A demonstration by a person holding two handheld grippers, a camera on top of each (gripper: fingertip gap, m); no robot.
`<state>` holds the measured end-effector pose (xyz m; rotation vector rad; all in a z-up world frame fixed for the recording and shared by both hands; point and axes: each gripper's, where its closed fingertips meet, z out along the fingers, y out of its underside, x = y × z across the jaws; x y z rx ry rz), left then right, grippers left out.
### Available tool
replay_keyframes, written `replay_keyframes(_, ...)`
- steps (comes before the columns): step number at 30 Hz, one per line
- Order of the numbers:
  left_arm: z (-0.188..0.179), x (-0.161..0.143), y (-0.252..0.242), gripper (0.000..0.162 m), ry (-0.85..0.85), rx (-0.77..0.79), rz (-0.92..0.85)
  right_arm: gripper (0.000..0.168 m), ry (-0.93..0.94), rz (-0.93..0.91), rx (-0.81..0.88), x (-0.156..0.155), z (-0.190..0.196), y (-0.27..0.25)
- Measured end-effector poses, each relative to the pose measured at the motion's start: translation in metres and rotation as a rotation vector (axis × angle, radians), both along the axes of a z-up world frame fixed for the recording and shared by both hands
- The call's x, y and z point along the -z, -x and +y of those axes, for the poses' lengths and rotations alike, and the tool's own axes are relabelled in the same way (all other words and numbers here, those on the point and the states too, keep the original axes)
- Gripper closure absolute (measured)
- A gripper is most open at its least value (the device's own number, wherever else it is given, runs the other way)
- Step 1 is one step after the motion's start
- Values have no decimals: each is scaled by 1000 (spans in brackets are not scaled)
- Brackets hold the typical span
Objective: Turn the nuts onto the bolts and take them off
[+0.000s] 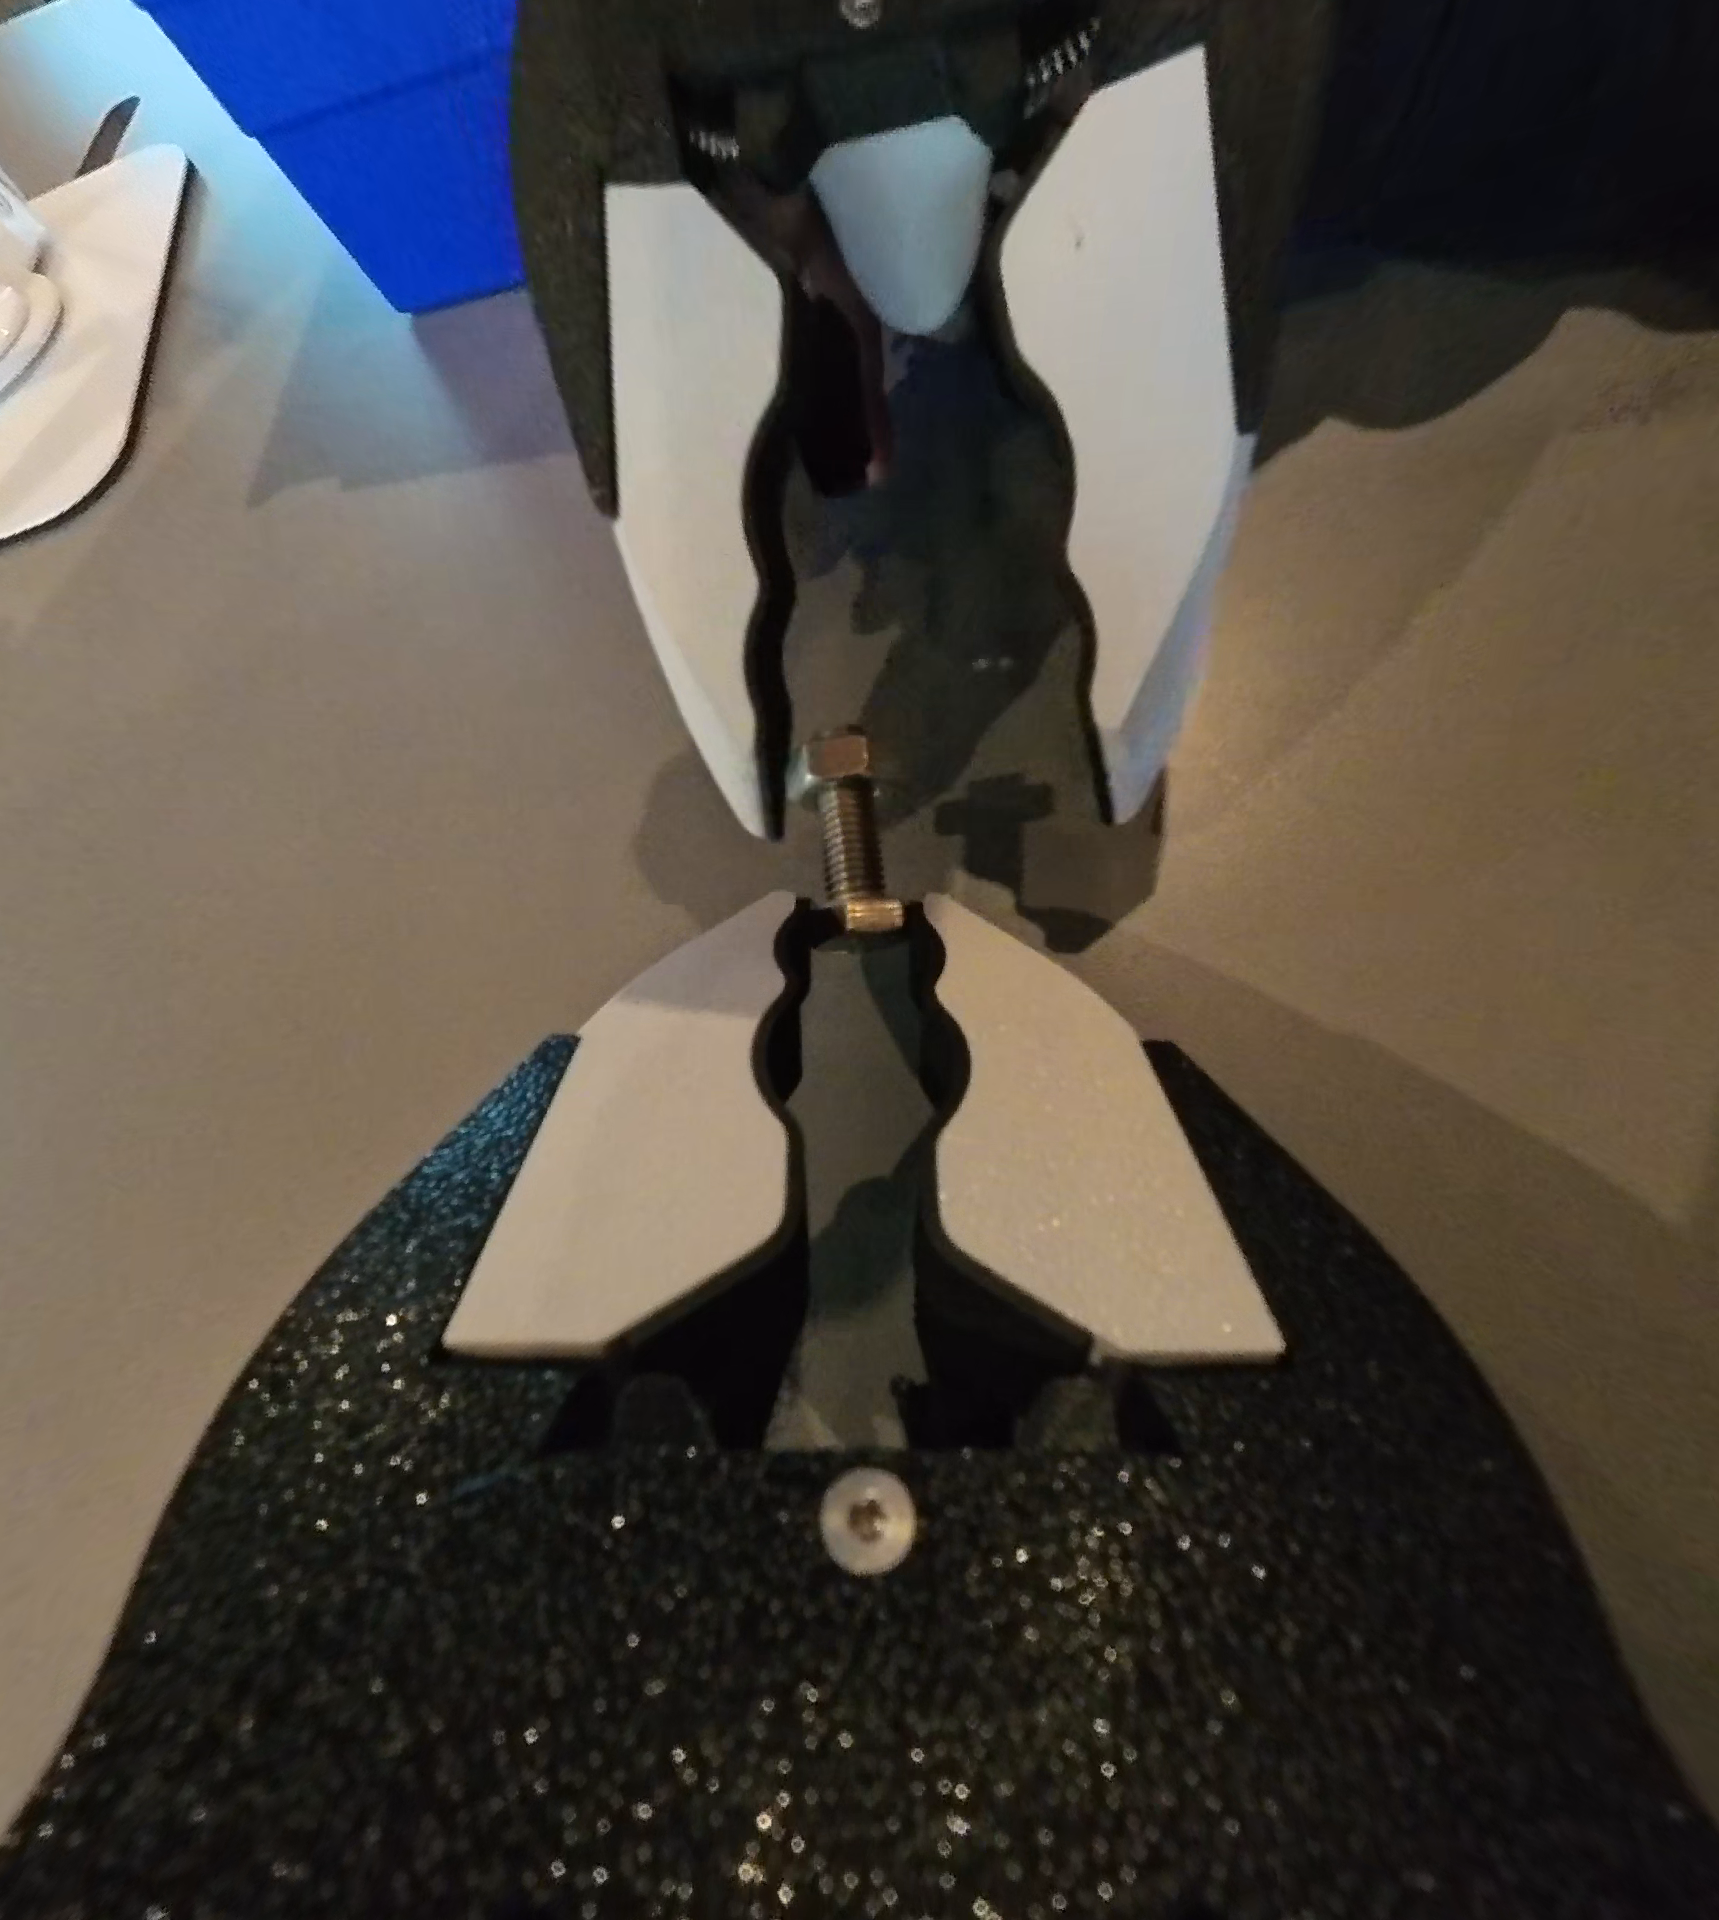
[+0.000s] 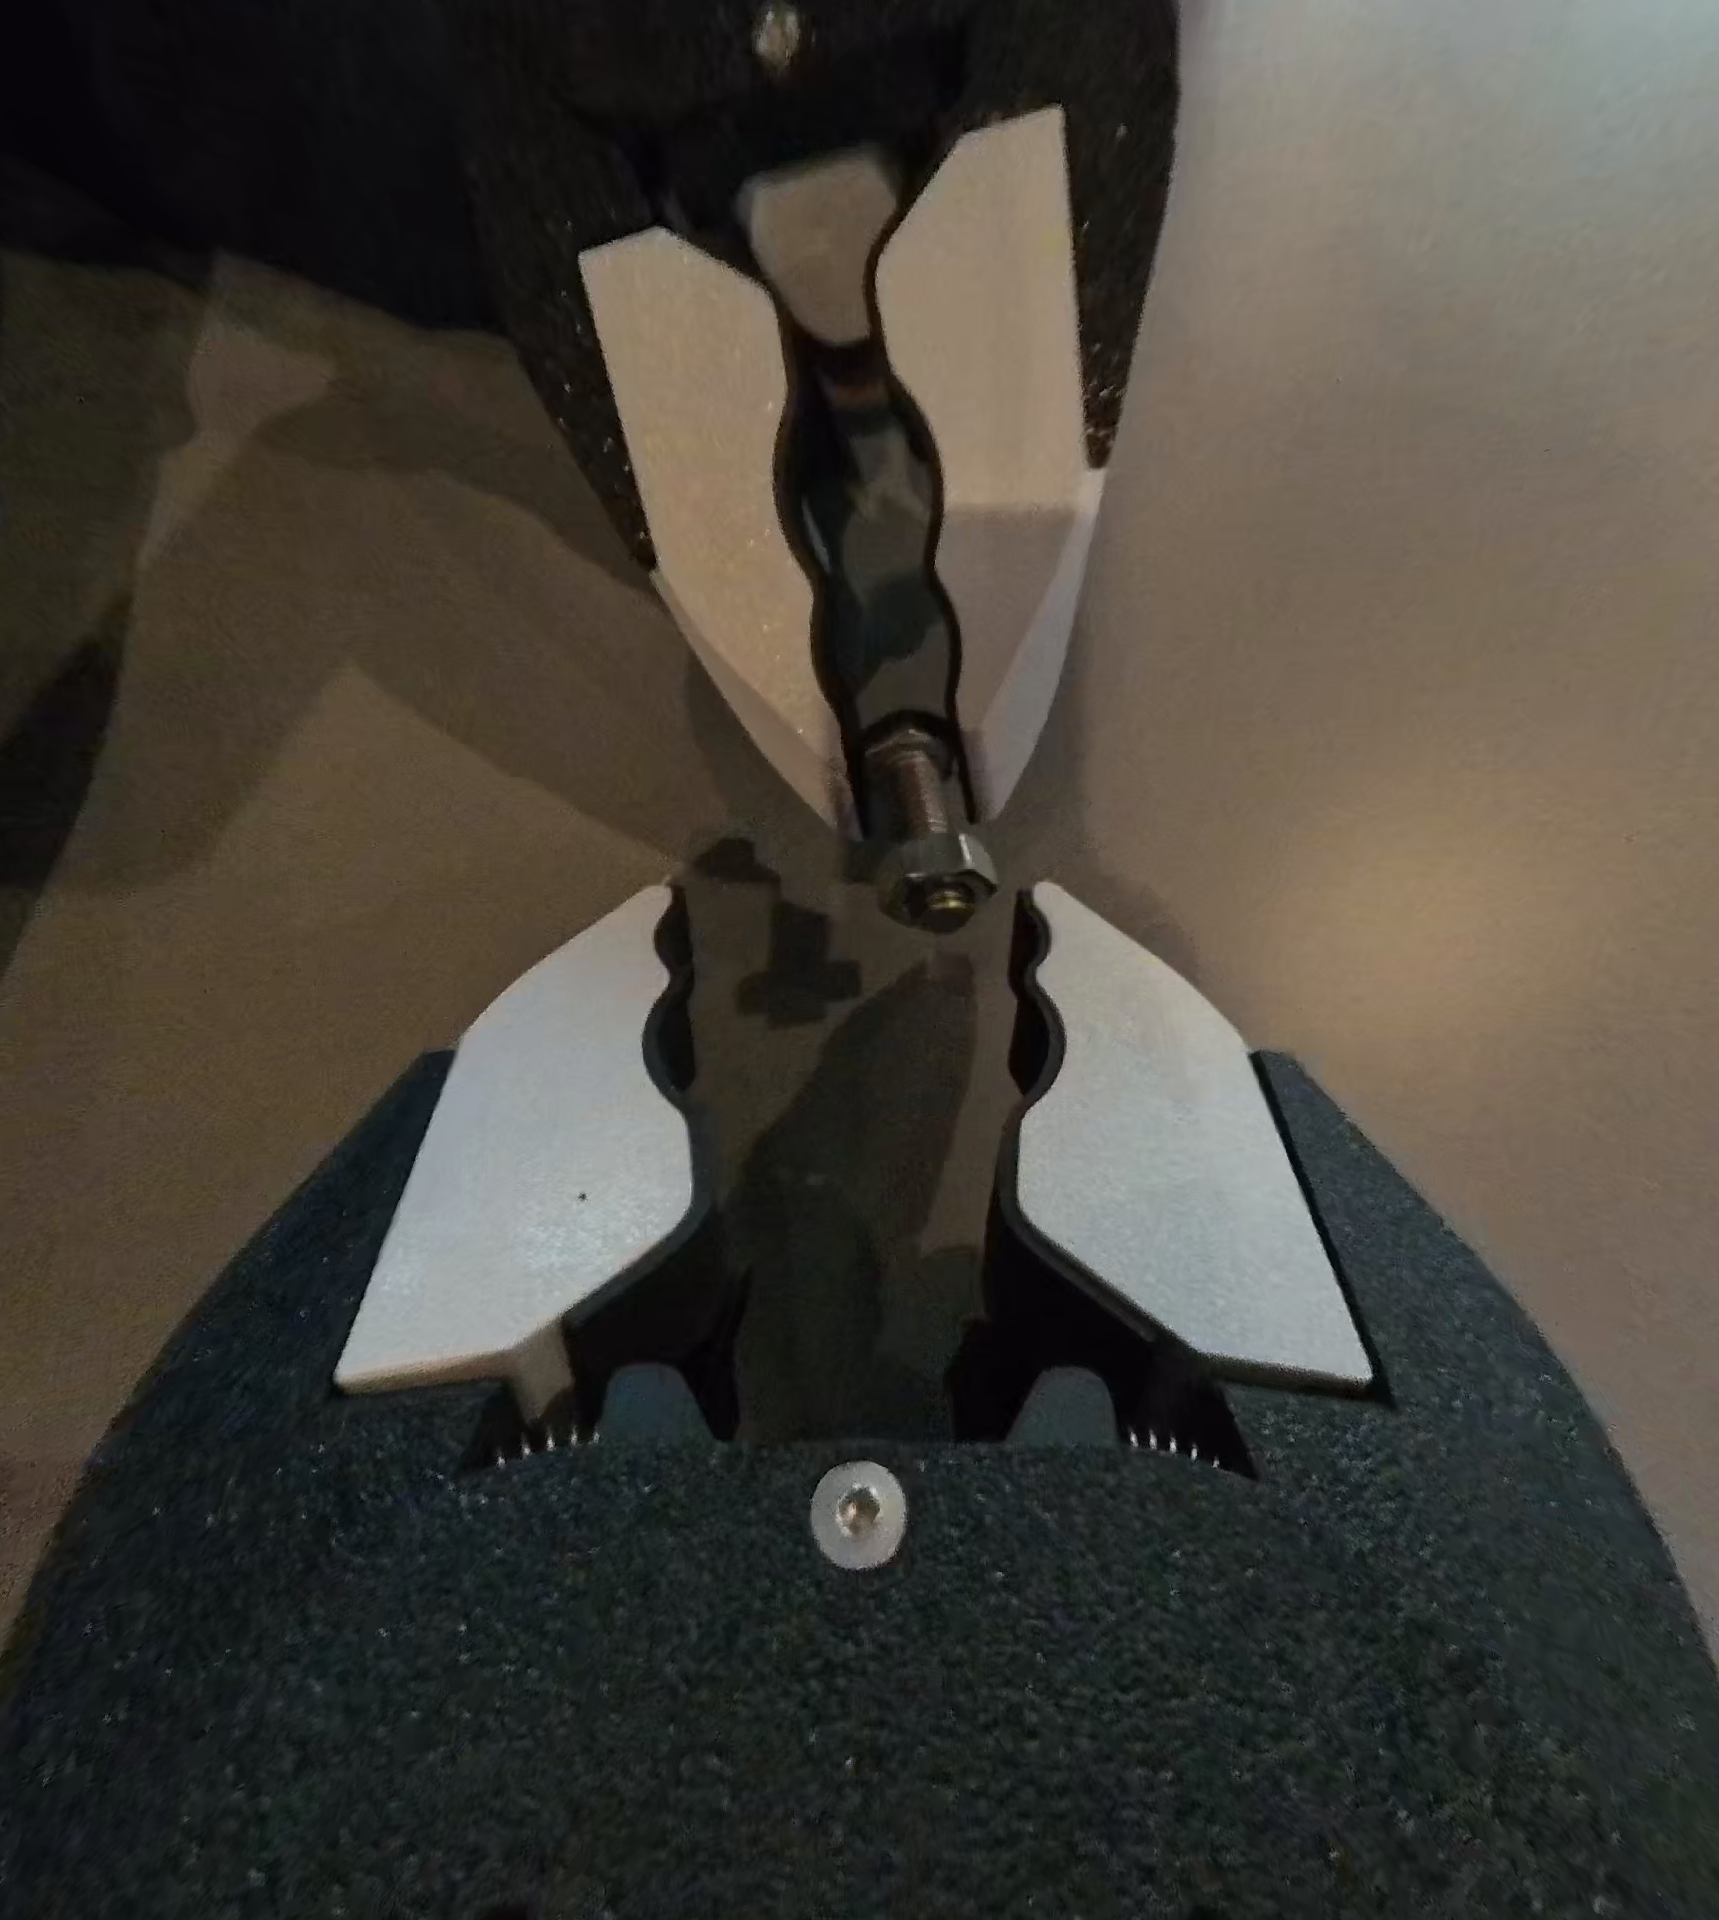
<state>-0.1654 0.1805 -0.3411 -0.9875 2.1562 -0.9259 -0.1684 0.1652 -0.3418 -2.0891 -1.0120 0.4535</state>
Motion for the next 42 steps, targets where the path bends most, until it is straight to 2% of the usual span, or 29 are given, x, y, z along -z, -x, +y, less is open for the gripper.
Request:
replay_keyframes(10, -1, 1, 0, 145, -6, 5, 5, 103, -77, 45, -72, -13, -4, 12)
replay_keyframes(15, 0, 1, 0, 145, -2, 1, 4, 113, -43, 134, -152, -24, -18, 23)
replay_keyframes(17, 0, 0, 0, 145, 5, 1, 2, 112, -59, 130, -121, -26, -13, 19)
replay_keyframes(20, 0, 0, 0, 145, 2, 2, 2, 103, -126, 111, -52, -28, -1, 10)
replay_keyframes(26, 0, 0, 0, 145, 4, 1, 1, 102, -69, 46, -42, -13, -2, 6)
replay_keyframes(33, 0, -2, 0, 146, 9, -1, -16, 109, -62, 77, -56, -21, -8, 5)
replay_keyframes(34, 1, -3, 0, 146, 12, -3, -17, 112, -61, 91, -66, -24, -10, 6)
replay_keyframes(35, 2, -4, 0, 146, 17, -12, -21, 124, -45, 107, -93, -26, -15, 8)
replay_keyframes(37, 2, -7, 0, 146, 41, -12, -29, 128, -23, 131, -96, -29, -18, 7)
replay_keyframes(42, 2, -12, 1, 146, 85, -4, -42, 105, -148, 120, -41, -36, -4, 3)
